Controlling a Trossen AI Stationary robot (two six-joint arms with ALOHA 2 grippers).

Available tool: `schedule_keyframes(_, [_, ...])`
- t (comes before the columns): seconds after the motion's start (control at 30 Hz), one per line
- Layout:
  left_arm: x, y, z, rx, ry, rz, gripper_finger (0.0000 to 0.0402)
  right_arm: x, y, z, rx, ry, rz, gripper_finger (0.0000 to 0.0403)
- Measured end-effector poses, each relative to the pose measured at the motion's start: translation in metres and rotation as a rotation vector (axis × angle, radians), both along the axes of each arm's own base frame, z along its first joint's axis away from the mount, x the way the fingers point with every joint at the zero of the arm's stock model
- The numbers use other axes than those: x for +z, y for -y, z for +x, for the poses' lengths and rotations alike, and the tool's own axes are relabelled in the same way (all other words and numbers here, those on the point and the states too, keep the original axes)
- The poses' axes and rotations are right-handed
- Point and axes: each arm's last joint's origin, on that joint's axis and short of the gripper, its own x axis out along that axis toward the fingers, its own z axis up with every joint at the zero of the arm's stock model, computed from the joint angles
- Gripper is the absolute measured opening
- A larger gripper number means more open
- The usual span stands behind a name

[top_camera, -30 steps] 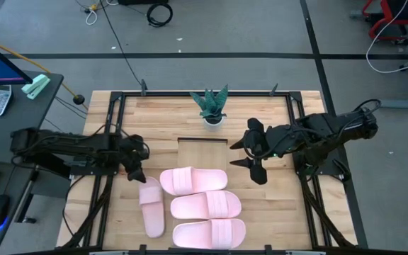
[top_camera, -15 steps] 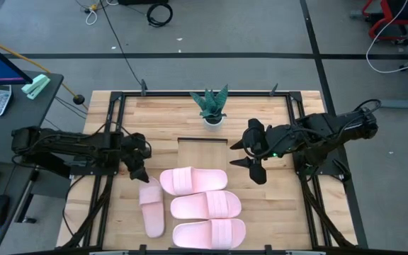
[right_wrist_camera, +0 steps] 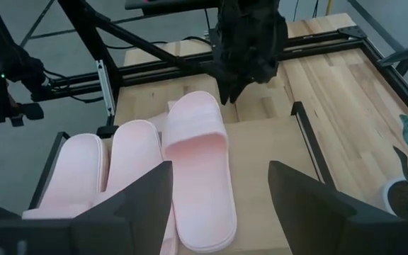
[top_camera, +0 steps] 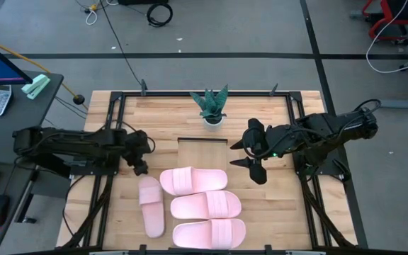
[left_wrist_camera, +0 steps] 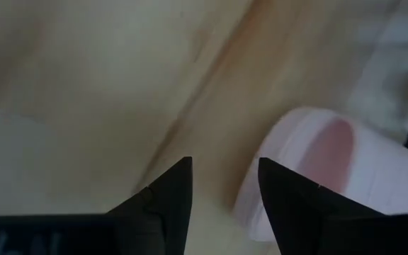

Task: Pick and place slides into the shelf
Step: Put the pink slide on the shelf

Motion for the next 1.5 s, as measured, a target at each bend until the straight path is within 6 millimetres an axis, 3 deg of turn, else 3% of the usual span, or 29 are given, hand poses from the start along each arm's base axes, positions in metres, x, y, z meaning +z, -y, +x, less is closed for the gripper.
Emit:
schedule_keyframes(0.3, [-0.014, 0.005, 0.012, -0.108, -0.019, -0.127, 0.0178, 0.0, 0.0, 0.0, -0.006, -0.006, 0.009, 0.0237])
schedule_keyframes(0.7, [-0.015, 0.007, 0.017, -0.182, 0.038, -0.231, 0.0179, 0.0, 0.0, 0.0, -0.007, -0.007, 0.015, 0.0237])
schedule_keyframes(1.1, [-0.015, 0.008, 0.018, -0.192, 0.045, -0.206, 0.0188, 0.0, 0.0, 0.0, -0.006, -0.007, 0.016, 0.0237])
schedule_keyframes(1.5, [-0.015, 0.021, 0.02, -0.224, 0.027, -0.167, 0.02, 0.0, 0.0, 0.0, -0.006, -0.007, 0.016, 0.0237])
